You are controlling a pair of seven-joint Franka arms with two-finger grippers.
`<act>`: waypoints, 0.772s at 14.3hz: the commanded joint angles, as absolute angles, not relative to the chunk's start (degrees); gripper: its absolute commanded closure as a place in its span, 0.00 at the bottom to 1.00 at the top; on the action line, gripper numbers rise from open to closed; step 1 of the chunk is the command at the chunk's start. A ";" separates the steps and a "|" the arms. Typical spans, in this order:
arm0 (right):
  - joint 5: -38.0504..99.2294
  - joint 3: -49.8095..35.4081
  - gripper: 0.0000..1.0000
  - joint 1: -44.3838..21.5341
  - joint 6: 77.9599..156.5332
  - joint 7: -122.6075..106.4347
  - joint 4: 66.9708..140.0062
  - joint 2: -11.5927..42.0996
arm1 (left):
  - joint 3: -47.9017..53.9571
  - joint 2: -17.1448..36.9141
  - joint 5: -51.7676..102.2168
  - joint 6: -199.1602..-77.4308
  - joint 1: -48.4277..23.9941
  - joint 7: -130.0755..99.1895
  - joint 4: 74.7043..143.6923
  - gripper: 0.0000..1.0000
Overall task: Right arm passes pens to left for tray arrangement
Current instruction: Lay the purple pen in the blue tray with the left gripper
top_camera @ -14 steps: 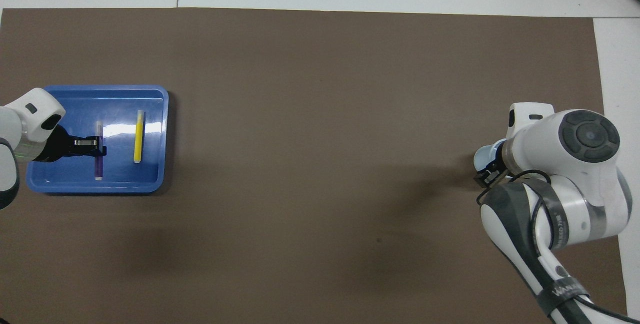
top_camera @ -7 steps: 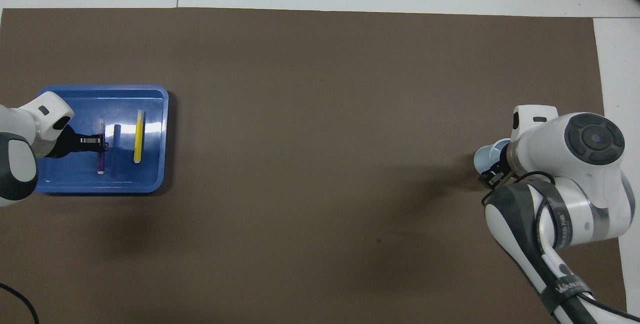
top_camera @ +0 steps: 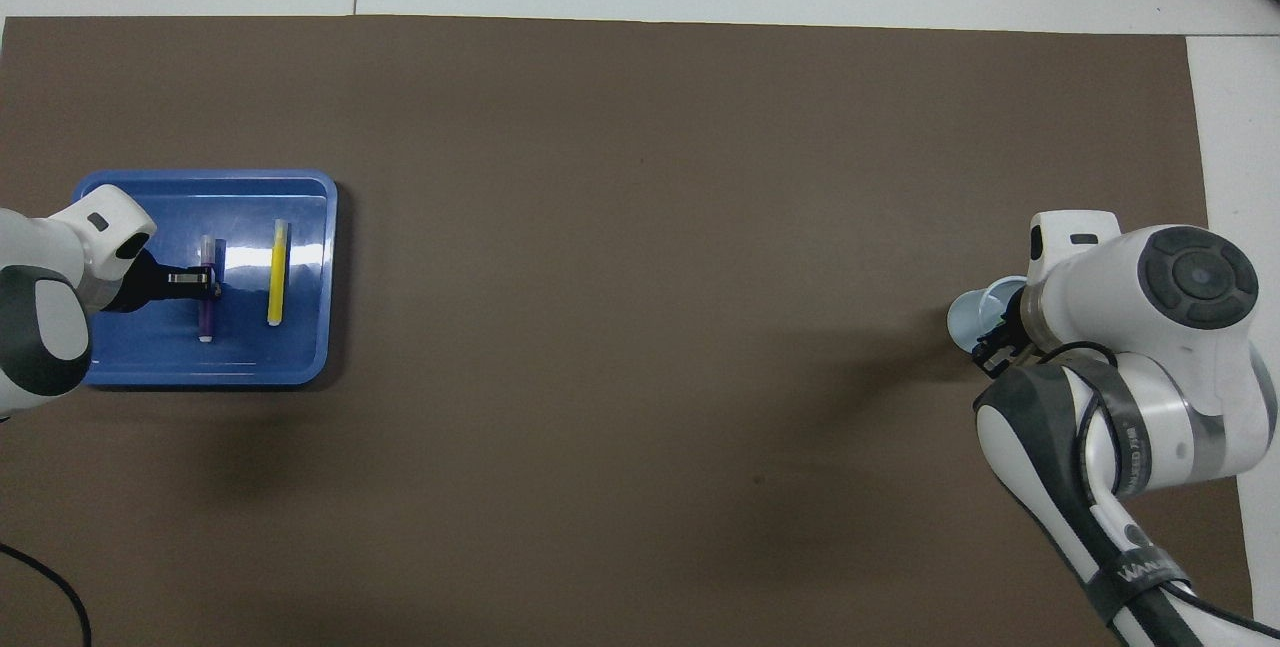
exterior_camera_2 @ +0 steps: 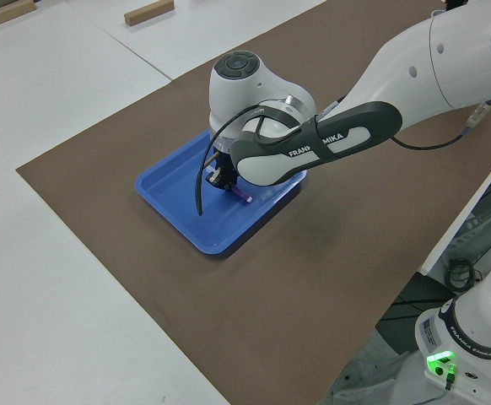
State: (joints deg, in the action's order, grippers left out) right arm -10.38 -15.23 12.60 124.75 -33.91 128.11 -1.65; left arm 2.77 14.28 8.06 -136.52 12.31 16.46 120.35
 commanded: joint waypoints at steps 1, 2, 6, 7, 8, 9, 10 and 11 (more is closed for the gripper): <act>-11.43 -16.00 0.77 14.15 125.95 -35.59 128.85 -1.58 | 3.08 14.94 7.03 -138.16 12.66 17.49 120.24 0.68; -11.43 -16.00 0.82 14.15 125.86 -35.60 128.67 -1.50 | 3.08 14.94 7.03 -137.90 12.66 17.49 120.06 0.56; -11.34 -16.08 0.87 14.15 125.51 -35.60 128.41 -1.49 | 3.08 14.85 7.64 -137.20 12.74 17.32 119.62 0.34; -11.25 -16.08 0.87 14.15 125.42 -35.51 128.41 -1.49 | 3.16 14.85 7.82 -137.02 12.74 17.31 119.53 0.33; -11.25 -16.08 0.89 14.15 125.16 -35.59 128.41 -1.49 | 3.16 14.85 8.00 -136.50 12.74 17.05 119.27 0.33; -11.25 -16.08 0.97 14.15 125.07 -35.60 128.32 -1.49 | 3.16 14.85 8.87 -135.71 12.74 16.96 118.75 0.33; -11.25 -16.08 1.00 14.24 124.98 -35.60 128.06 -1.41 | 3.16 14.94 9.66 -134.31 12.74 16.88 117.52 0.33; -11.25 -16.08 1.00 14.24 124.55 -35.77 127.36 -1.41 | 3.08 14.94 10.28 -132.12 12.66 16.79 116.20 0.33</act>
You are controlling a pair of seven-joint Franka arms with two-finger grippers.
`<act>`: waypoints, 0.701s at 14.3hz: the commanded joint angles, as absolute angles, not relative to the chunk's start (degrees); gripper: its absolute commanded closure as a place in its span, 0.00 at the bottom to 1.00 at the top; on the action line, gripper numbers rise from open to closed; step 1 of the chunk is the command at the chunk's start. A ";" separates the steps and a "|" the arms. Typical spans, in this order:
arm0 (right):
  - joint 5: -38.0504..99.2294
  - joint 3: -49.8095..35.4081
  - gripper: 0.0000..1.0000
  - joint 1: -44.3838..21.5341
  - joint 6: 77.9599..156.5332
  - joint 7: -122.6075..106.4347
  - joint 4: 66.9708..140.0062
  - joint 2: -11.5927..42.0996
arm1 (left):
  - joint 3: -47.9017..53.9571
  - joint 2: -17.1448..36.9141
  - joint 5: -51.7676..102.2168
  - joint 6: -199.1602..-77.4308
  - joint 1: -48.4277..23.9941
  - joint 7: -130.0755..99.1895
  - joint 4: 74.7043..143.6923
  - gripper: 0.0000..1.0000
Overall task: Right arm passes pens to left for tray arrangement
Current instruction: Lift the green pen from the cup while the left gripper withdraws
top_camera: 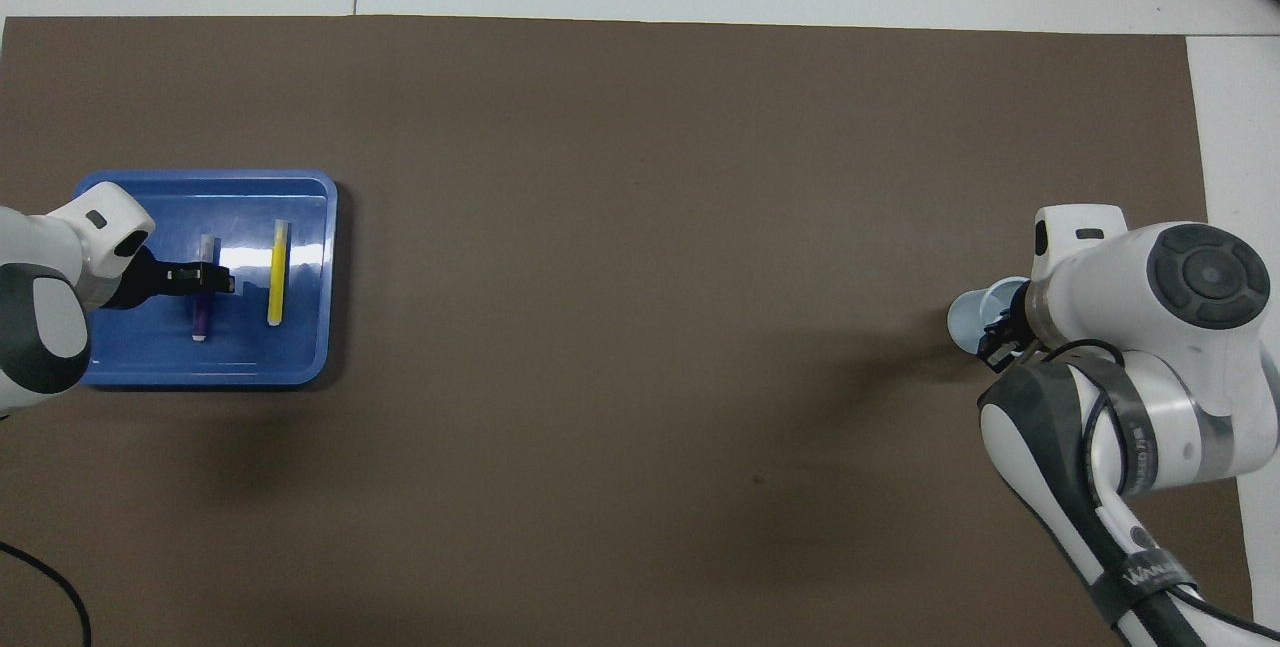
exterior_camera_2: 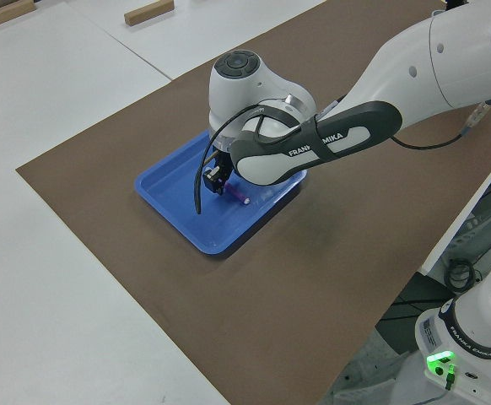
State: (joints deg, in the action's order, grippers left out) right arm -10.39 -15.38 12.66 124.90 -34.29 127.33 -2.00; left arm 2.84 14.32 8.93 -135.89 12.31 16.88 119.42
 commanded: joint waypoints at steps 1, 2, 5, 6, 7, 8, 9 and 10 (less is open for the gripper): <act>-11.25 -16.08 1.00 14.24 123.32 -35.86 126.48 -1.41 | 3.08 14.85 10.54 -129.92 12.74 16.61 114.71 0.33; -11.25 -16.17 1.00 13.98 121.14 -35.95 124.82 -1.41 | 3.16 14.85 10.55 -127.81 12.74 16.26 113.39 0.33; -11.16 -16.17 1.00 13.62 115.94 -39.62 120.07 -1.58 | 3.16 14.50 12.47 -124.37 12.57 13.20 111.10 0.27; -11.16 -16.17 1.00 13.54 115.32 -40.77 119.28 -1.93 | 3.16 14.33 12.92 -123.06 12.39 12.31 110.31 0.25; -11.16 -16.26 1.00 13.54 114.44 -41.30 118.48 -2.19 | 3.16 14.24 13.01 -121.22 12.13 11.61 109.17 0.24; -11.08 -16.26 1.00 13.36 113.30 -41.40 117.52 -2.28 | 3.16 14.15 13.01 -119.20 12.04 10.12 107.86 0.24; -10.90 -16.26 1.00 13.27 111.81 -41.48 115.94 -2.20 | 3.25 14.06 13.01 -117.09 11.87 8.11 106.54 0.24; -10.81 -16.26 1.00 12.84 110.58 -42.44 114.01 -2.11 | 3.60 13.89 13.01 -114.63 11.69 5.65 104.78 0.24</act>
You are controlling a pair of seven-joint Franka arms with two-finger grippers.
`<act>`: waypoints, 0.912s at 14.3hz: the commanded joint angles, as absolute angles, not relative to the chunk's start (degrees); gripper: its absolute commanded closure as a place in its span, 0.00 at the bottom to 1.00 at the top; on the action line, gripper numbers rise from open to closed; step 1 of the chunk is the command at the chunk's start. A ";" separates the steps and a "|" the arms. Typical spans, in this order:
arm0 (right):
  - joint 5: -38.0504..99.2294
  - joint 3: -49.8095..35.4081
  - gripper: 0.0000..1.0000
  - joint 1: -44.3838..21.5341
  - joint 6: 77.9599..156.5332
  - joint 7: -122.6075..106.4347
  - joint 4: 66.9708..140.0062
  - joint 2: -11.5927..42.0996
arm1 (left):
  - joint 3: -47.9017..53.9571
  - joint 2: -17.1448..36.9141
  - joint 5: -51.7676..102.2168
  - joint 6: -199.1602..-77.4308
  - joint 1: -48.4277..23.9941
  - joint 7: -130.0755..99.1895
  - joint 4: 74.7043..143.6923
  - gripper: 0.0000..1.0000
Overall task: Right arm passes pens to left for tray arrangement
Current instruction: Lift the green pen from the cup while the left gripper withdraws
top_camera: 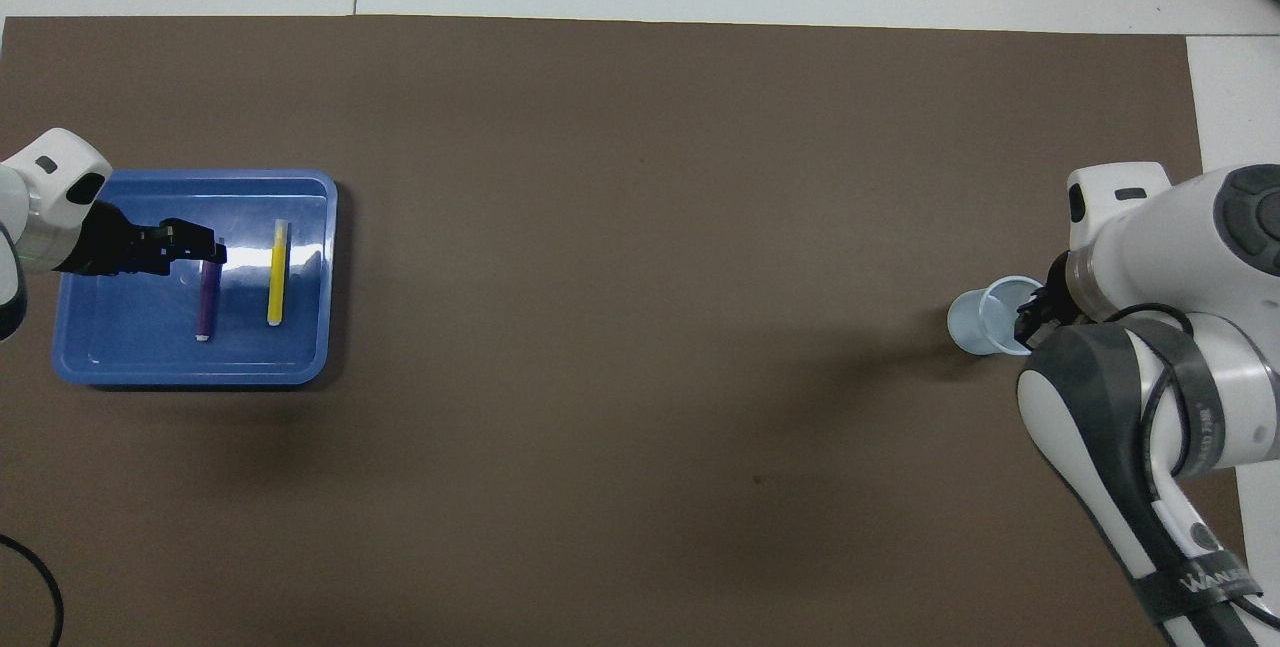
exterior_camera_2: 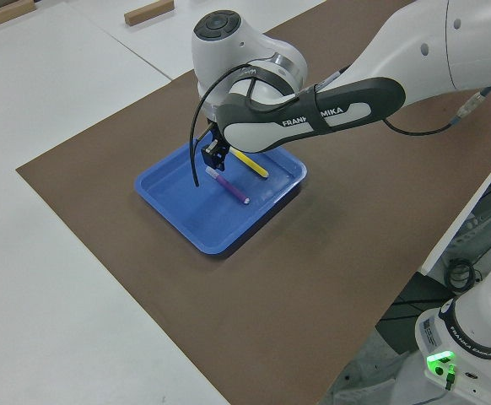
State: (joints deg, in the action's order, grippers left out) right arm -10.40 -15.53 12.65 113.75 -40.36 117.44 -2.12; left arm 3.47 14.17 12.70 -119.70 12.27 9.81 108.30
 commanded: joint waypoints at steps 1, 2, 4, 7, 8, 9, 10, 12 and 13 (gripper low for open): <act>-10.81 -16.26 1.00 11.87 109.44 -43.76 111.82 -1.94 | 3.78 13.63 13.53 -112.00 11.52 2.23 102.85 0.24; -10.64 -16.35 1.00 11.17 107.94 -44.12 109.88 -1.76 | 4.04 13.54 14.93 -110.15 11.17 -0.93 101.35 0.24; -7.15 -16.35 1.00 10.55 105.48 -44.03 107.06 -1.67 | 4.39 12.31 16.95 -108.64 10.64 -5.78 100.29 0.24; 2.35 -16.26 1.00 10.63 103.02 -43.07 104.16 -1.58 | 5.89 9.85 19.85 -107.76 10.63 -13.51 100.28 0.24; 4.72 -16.26 1.00 10.63 102.75 -41.59 103.80 -1.50 | 6.58 9.06 20.91 -107.14 10.63 -15.88 100.20 0.24; 7.62 -16.26 1.00 10.63 102.74 -38.88 103.89 -1.49 | 7.29 8.36 21.61 -106.88 10.63 -17.91 100.28 0.24; 10.26 -16.35 1.00 10.37 102.92 -35.37 103.97 -1.49 | 7.56 7.83 22.32 -106.61 10.63 -20.45 100.28 0.24; 15.79 -16.35 1.00 8.54 103.36 -27.81 103.97 -1.49 | 8.08 6.51 25.91 -106.52 10.63 -25.20 100.28 0.24; 18.26 -16.35 1.00 7.57 103.97 -23.34 104.32 -1.58 | 8.35 5.81 27.41 -106.52 10.63 -27.57 100.28 0.24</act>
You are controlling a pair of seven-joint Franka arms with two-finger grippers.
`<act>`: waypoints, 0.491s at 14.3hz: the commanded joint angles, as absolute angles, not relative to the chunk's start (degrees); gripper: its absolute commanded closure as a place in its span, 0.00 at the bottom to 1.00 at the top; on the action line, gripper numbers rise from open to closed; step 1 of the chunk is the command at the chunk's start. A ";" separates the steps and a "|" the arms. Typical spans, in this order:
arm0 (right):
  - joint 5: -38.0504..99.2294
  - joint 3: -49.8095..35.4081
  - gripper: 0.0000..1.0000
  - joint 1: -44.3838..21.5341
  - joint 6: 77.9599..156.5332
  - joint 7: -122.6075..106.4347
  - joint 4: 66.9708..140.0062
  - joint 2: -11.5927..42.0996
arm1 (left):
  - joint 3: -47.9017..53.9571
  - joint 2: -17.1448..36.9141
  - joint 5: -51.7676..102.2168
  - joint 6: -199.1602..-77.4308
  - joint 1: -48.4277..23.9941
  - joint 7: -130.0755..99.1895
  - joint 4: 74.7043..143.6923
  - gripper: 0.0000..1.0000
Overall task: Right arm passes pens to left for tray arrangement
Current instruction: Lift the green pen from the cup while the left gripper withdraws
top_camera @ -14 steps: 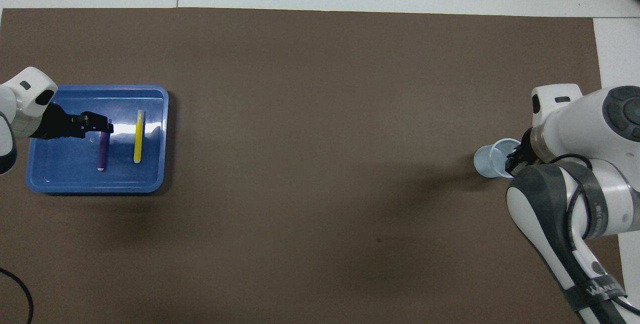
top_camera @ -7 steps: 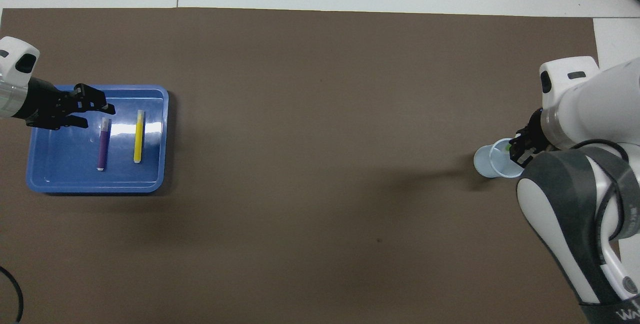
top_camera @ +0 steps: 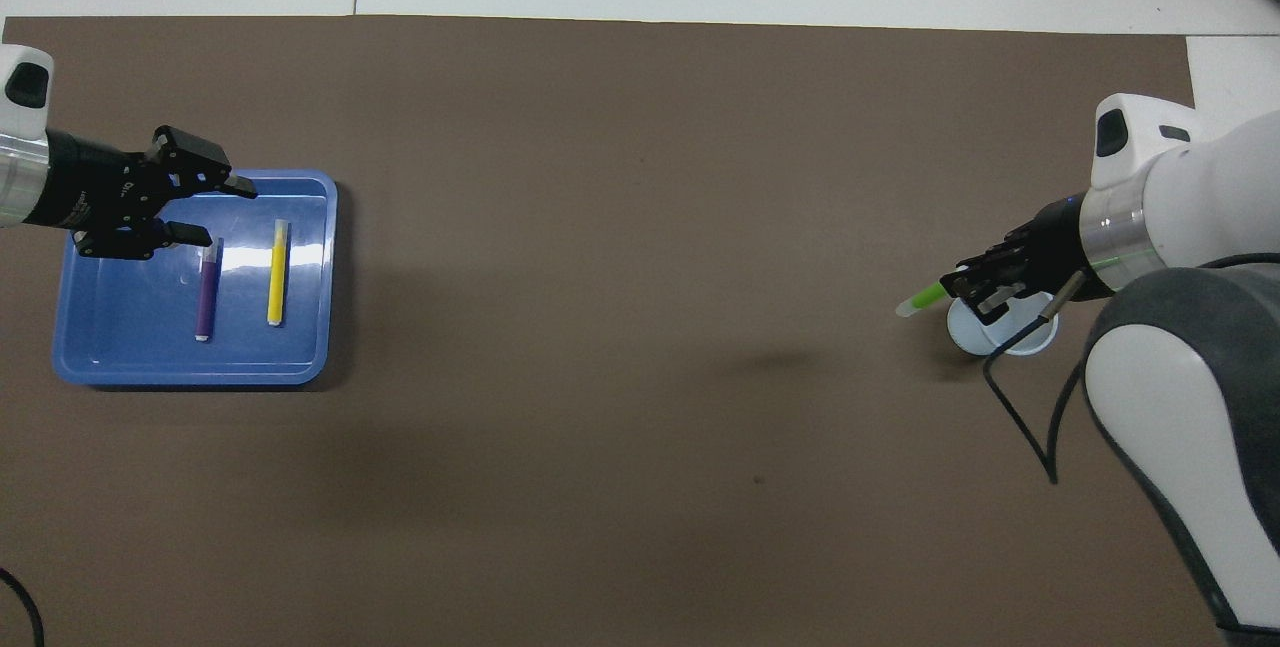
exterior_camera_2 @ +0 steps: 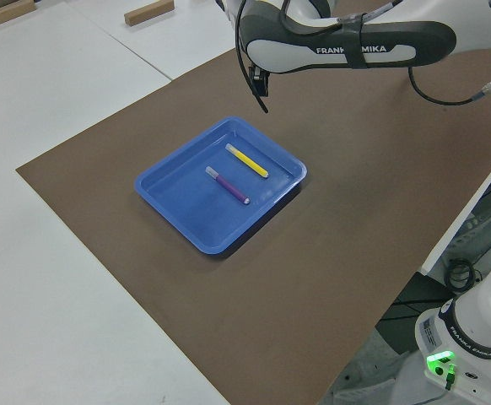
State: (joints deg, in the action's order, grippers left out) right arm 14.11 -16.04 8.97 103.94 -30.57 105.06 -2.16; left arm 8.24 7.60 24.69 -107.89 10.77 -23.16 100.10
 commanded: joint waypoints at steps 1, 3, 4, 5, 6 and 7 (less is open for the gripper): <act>19.93 -16.35 1.00 6.17 105.45 -18.77 104.59 -1.58 | 8.44 5.37 28.55 -106.61 10.55 -30.47 100.28 0.24; 22.23 -16.35 1.00 3.18 108.36 -11.46 105.11 -1.58 | 8.88 4.05 30.93 -107.14 9.76 -37.05 100.63 0.24; 23.72 -16.35 1.00 2.21 109.41 -7.77 105.38 -1.58 | 8.88 3.52 32.07 -107.40 8.89 -40.57 100.81 0.24; 25.30 -16.35 1.00 1.07 110.82 -4.25 105.38 -1.58 | 8.88 3.08 33.21 -107.58 8.09 -44.26 100.90 0.24; 27.66 -16.35 1.00 0.01 112.22 -0.74 105.38 -1.58 | 8.88 2.82 34.18 -108.19 7.39 -48.21 100.99 0.24; 30.03 -16.35 1.00 -0.70 113.54 2.69 105.38 -1.58 | 8.88 2.55 34.62 -108.89 6.43 -51.82 100.99 0.24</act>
